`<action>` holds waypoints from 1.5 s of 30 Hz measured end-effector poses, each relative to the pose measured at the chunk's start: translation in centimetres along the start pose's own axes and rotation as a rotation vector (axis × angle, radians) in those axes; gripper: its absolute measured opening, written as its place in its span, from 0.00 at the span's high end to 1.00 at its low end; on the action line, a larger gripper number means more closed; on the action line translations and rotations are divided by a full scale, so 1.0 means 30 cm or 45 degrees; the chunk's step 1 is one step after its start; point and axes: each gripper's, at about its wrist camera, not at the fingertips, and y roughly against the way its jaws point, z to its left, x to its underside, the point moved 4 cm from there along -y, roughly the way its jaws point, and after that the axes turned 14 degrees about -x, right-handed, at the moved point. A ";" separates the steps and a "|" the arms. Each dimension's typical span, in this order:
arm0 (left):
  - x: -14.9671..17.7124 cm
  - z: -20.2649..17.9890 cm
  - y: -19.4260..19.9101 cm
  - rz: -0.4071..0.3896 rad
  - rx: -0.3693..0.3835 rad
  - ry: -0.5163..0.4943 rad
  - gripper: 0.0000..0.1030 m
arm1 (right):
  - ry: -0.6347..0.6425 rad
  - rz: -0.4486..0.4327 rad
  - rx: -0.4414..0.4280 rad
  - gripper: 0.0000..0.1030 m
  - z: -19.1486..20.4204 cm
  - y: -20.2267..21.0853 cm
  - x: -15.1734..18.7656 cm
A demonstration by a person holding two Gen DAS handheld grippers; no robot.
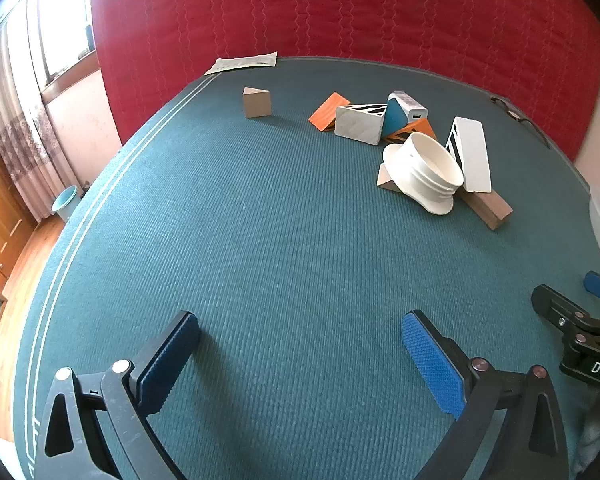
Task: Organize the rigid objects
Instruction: 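Move the right gripper to the white card and close on it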
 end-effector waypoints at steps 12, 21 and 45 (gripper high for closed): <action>0.005 -0.004 0.002 0.000 0.007 -0.004 0.00 | 0.012 -0.050 -0.198 0.00 0.032 0.006 -0.017; 0.000 -0.020 0.016 -0.033 -0.004 -0.059 0.00 | -0.028 -0.081 -0.276 0.02 0.022 0.015 -0.029; -0.095 -0.005 0.035 -0.117 -0.065 -0.073 0.00 | 0.122 -0.111 -0.344 0.31 0.155 -0.015 -0.174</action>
